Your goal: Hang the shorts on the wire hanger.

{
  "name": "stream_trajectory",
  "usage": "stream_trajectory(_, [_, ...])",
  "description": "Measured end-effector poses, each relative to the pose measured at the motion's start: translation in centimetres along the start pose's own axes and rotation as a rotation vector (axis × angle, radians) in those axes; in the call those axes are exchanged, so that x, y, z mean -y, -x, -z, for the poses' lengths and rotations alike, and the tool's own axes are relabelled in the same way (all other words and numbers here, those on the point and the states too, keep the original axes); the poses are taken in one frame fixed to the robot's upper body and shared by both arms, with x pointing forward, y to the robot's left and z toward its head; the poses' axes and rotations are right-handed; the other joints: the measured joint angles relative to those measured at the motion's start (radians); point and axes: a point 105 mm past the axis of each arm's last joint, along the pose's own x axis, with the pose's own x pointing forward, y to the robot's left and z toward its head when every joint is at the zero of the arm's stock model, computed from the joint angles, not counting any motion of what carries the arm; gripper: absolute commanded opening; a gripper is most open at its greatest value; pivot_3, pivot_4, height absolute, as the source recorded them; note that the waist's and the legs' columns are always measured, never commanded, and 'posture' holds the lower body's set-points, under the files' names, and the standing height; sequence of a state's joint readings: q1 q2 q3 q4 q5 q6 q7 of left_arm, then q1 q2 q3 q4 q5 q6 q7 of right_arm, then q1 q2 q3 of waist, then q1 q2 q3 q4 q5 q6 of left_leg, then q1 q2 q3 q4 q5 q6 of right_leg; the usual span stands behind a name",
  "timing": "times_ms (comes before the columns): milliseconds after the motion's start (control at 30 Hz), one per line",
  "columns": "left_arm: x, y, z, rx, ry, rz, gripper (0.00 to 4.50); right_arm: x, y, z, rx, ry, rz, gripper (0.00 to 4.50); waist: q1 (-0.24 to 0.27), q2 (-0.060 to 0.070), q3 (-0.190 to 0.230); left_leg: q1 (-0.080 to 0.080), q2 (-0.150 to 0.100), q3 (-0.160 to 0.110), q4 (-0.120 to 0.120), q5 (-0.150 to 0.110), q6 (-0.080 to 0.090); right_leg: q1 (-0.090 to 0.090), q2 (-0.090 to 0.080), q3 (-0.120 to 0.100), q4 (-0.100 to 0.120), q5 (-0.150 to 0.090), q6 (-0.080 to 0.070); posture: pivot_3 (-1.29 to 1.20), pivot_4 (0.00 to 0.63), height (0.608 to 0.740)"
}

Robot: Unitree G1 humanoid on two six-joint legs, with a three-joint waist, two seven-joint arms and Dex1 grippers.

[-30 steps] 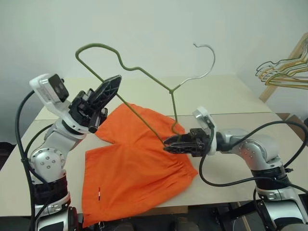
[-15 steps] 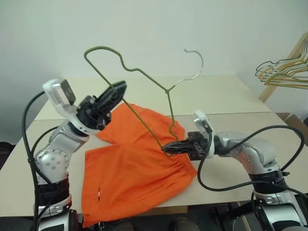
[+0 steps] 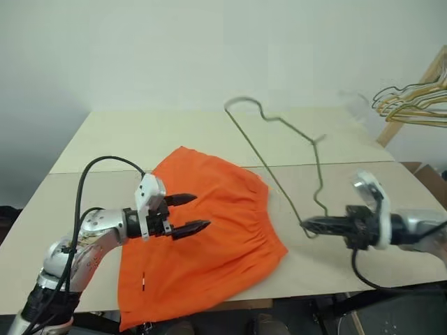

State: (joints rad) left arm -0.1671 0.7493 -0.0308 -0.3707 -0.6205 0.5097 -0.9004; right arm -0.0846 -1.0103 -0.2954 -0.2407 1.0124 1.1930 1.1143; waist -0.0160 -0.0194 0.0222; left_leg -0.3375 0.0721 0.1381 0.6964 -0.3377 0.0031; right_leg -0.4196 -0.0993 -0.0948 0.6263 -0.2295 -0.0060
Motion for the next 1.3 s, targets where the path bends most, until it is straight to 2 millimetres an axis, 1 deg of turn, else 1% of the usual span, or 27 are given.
stream_trajectory(33, [0.2,-0.3,0.0,-0.015,-0.035,0.012,4.48,0.1,0.7,0.8,-0.009,-0.077,-0.004,0.00,-0.002,0.000,0.000,0.000,0.000,0.000,0.000,-0.001,0.002,0.000,0.000,0.001,0.000,0.000,0.000,-0.08,0.000,0.740])
stream_trajectory(133, [0.6,-0.8,0.3,-0.059,-0.104,0.048,4.48,0.7,2.6,2.1,-0.014,-0.223,0.011,0.00,-0.009,0.001,0.000,0.000,0.000,0.000,0.000,-0.001,0.003,0.001,0.000,0.003,0.001,0.000,0.000,-0.10,0.000,0.740])
stream_trajectory(167, [0.8,-0.8,0.6,-0.091,-0.134,0.067,4.48,1.0,3.7,3.0,-0.030,-0.283,0.035,0.00,-0.011,0.001,-0.001,0.000,0.000,0.000,0.000,-0.001,0.003,0.000,0.000,0.003,0.001,0.000,0.000,-0.10,0.000,0.740])
stream_trajectory(267, [1.3,-0.6,1.3,-0.142,-0.171,0.111,4.48,2.1,5.4,4.7,-0.070,-0.410,0.087,0.00,-0.023,0.001,-0.001,0.000,0.000,0.000,0.000,-0.001,0.003,-0.001,0.000,0.003,0.001,0.000,0.000,-0.10,0.000,0.740])
stream_trajectory(367, [1.6,-0.6,1.8,-0.168,-0.179,0.135,4.48,3.2,6.1,6.8,-0.130,-0.521,0.136,0.00,-0.033,0.001,-0.001,0.000,0.000,0.000,0.000,-0.001,0.003,0.000,0.000,0.003,0.001,0.000,0.000,-0.10,0.000,0.740])
stream_trajectory(433, [1.7,-0.6,1.8,-0.171,-0.174,0.142,4.48,3.8,6.0,8.1,-0.175,-0.579,0.157,0.00,-0.036,0.001,-0.001,0.000,0.000,-0.001,0.000,-0.001,0.003,0.000,0.000,0.005,0.002,0.000,0.000,-0.09,0.000,0.740])
stream_trajectory(467, [1.8,-0.6,1.8,-0.171,-0.176,0.146,4.48,3.8,5.9,8.3,-0.192,-0.587,0.158,0.00,-0.036,0.001,-0.001,0.000,0.000,-0.002,0.000,-0.001,0.003,0.000,0.000,0.005,0.002,0.000,0.000,-0.09,0.000,0.740])
stream_trajectory(633, [2.4,-0.6,1.6,-0.171,-0.187,0.163,4.48,4.0,5.0,8.1,-0.223,-0.581,0.128,0.00,-0.036,0.002,-0.001,0.000,0.000,-0.002,0.000,-0.001,0.002,0.000,0.000,0.006,0.002,0.000,0.001,-0.07,0.000,0.740])
stream_trajectory(733, [2.4,-0.4,2.0,-0.183,-0.160,0.155,4.48,4.2,4.0,7.9,-0.227,-0.573,0.100,0.00,-0.032,0.002,-0.001,0.000,0.000,-0.001,0.000,0.002,-0.003,-0.001,0.000,0.006,0.002,0.000,0.001,-0.06,0.000,0.740])
stream_trajectory(900, [2.6,-0.1,3.0,-0.202,-0.121,0.134,4.48,4.5,3.0,7.7,-0.228,-0.572,0.082,0.00,-0.025,0.002,-0.001,0.001,0.000,-0.001,0.000,0.002,-0.003,-0.002,0.000,0.005,0.002,0.000,0.001,-0.04,0.000,0.740])
stream_trajectory(1100, [3.0,-0.1,3.1,-0.202,-0.120,0.132,4.48,5.4,3.4,8.1,-0.214,-0.605,0.132,0.00,-0.011,0.003,-0.001,0.001,0.000,0.001,0.002,0.002,-0.003,-0.002,0.000,0.003,0.002,0.000,0.001,-0.03,0.000,0.740])
stream_trajectory(1300, [3.0,-0.1,3.1,-0.205,-0.130,0.124,4.48,5.6,3.3,8.3,-0.225,-0.604,0.138,0.00,-0.003,0.003,-0.002,0.000,0.000,0.001,0.002,0.002,-0.003,-0.001,0.000,0.003,0.002,0.000,0.001,-0.02,0.000,0.740])
